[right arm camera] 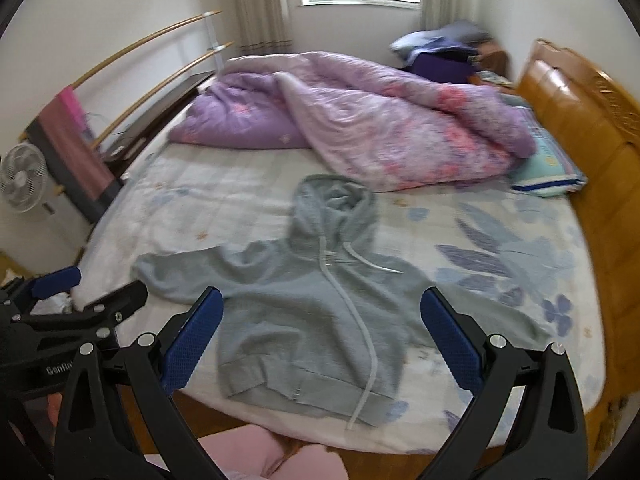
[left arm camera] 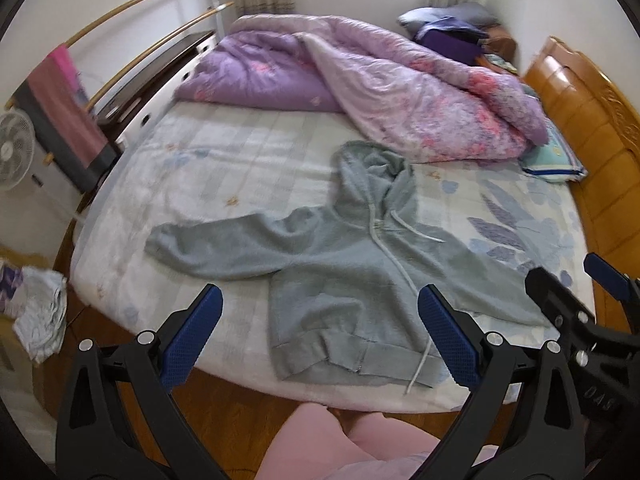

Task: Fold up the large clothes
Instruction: 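Reach down and grasp the grey hoodie's sleeve cuff with the left gripper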

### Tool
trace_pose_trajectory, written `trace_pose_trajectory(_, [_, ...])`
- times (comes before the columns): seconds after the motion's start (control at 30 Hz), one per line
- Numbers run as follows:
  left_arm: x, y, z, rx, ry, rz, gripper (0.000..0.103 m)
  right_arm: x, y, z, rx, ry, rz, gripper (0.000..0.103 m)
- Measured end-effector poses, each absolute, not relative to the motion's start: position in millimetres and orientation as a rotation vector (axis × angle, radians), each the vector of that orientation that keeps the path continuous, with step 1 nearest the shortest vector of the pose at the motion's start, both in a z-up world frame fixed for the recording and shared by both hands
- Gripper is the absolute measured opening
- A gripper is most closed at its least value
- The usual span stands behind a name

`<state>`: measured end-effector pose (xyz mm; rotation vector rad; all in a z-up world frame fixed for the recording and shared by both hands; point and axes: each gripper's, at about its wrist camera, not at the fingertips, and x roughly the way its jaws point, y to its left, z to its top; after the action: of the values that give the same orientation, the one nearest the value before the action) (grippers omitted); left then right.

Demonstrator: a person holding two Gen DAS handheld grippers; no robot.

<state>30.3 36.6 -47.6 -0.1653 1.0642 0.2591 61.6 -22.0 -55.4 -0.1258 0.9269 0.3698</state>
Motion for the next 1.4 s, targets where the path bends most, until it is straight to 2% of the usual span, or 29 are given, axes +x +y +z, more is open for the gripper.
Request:
trace_pose_trajectory(0.23, [25.9, 88.3, -54.2, -0.210, 1.007, 0.385, 0.098, 97.1, 27.1, -76.2, -0.085, 1.021, 0.534, 0.095])
trace_pose_trajectory(0.8, [65.8, 277.6, -121.7, -0.347, 1.104, 0.365, 0.098, 150.5, 202.7, -147.0, -0.146, 1.186, 0.492, 0.095])
trace_pose_trajectory(1.1, [84.0, 399.3, -195.3, -0.419, 1.205, 0.372, 0.098, 171.1, 301.1, -215.9, -0.189, 1.284, 0.407, 0.095])
trace_pose_trajectory(1.4, [88.8, 503.4, -326.1, -0.423, 1.395, 0.471, 0.098, 199.4, 369.3, -304.6, -0.243, 1.392, 0.347, 0.095])
